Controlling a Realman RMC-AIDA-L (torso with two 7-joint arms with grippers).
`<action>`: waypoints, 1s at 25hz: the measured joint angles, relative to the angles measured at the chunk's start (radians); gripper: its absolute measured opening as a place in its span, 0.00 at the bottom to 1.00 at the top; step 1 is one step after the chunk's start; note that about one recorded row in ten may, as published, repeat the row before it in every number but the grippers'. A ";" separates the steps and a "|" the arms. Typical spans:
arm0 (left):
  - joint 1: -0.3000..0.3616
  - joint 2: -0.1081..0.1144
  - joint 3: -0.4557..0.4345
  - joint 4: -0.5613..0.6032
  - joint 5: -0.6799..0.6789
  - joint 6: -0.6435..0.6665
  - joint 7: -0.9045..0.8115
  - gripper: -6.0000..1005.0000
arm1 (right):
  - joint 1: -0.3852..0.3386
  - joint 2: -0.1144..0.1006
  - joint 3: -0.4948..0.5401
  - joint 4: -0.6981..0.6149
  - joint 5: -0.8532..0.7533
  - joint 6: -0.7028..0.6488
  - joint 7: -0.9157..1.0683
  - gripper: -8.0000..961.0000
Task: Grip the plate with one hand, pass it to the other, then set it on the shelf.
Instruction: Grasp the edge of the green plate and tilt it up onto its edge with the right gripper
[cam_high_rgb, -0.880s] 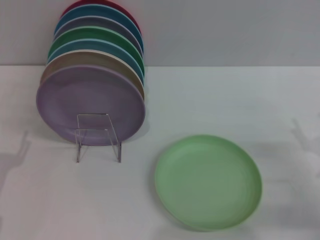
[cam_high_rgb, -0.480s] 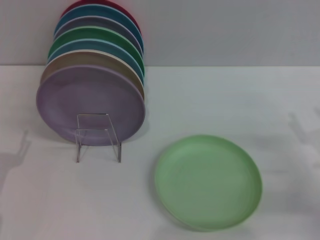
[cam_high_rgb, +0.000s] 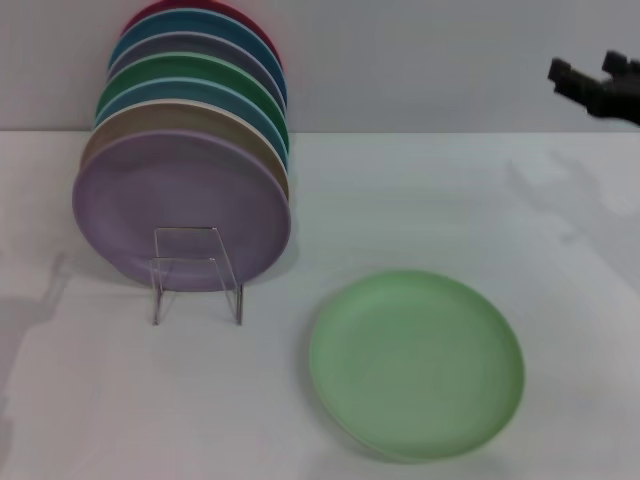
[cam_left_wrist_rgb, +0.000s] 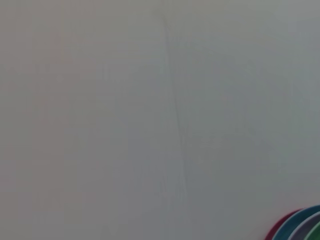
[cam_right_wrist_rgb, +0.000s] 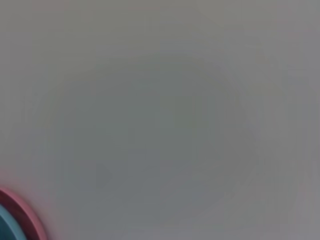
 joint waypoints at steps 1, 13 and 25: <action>-0.001 0.000 0.000 -0.002 0.000 0.000 0.000 0.79 | 0.010 -0.001 0.002 0.045 -0.139 0.016 0.135 0.79; -0.008 0.002 -0.004 -0.007 0.000 -0.005 0.003 0.79 | 0.189 -0.013 0.157 0.324 -0.861 0.893 0.973 0.79; -0.011 0.004 -0.005 -0.007 0.000 -0.024 0.003 0.79 | 0.286 -0.025 0.209 0.205 -0.975 1.117 1.013 0.78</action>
